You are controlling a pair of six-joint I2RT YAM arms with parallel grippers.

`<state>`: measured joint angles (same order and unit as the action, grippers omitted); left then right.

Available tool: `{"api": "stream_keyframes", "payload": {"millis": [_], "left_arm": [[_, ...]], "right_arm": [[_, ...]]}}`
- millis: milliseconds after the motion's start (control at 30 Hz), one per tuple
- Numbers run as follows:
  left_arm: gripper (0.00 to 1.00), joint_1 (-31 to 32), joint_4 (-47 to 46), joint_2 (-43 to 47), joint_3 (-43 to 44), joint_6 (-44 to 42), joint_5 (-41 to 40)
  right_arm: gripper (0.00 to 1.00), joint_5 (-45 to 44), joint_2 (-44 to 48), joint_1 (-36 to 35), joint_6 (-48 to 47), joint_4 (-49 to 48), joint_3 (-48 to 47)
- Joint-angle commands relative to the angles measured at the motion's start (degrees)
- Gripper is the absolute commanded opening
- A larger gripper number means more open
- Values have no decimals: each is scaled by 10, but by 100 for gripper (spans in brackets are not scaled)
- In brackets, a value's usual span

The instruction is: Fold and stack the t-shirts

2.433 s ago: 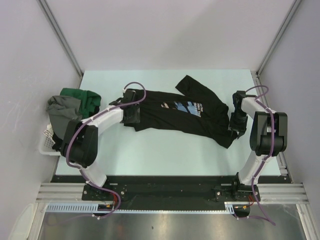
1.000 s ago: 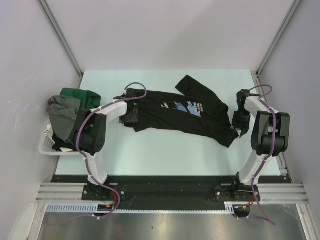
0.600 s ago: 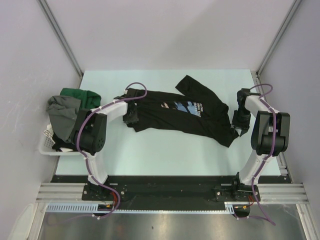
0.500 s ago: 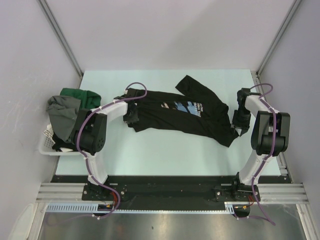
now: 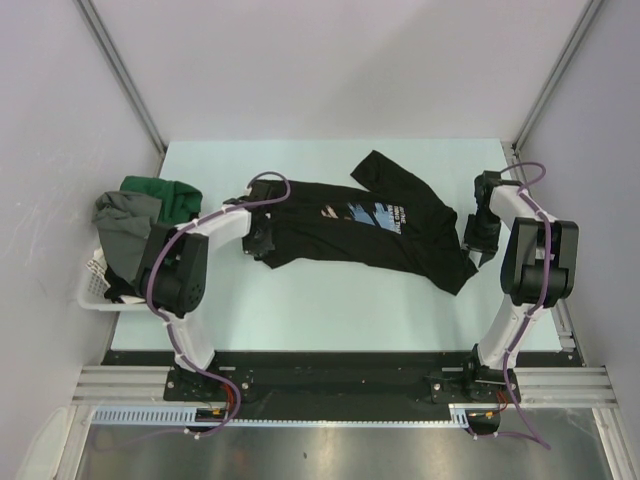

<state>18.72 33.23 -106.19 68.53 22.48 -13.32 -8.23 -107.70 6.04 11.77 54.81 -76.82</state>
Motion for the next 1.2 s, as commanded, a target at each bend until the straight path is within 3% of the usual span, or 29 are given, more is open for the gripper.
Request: {"api": "stream_keyframes", "payload": {"millis": [0, 467, 733, 1167], "left_arm": [[0, 8, 60, 56, -22, 13, 6], [0, 43, 100, 167, -110, 42, -5], [0, 43, 104, 129, -83, 38, -18], [0, 39, 125, 155, -74, 26, -50]], "right_arm": [[42, 11, -6, 3, 0, 2, -31], [42, 23, -24, -1, 5, 7, -74], [42, 21, -15, 1, 0, 13, -71], [42, 18, 0, 11, -1, 8, -53]]}}
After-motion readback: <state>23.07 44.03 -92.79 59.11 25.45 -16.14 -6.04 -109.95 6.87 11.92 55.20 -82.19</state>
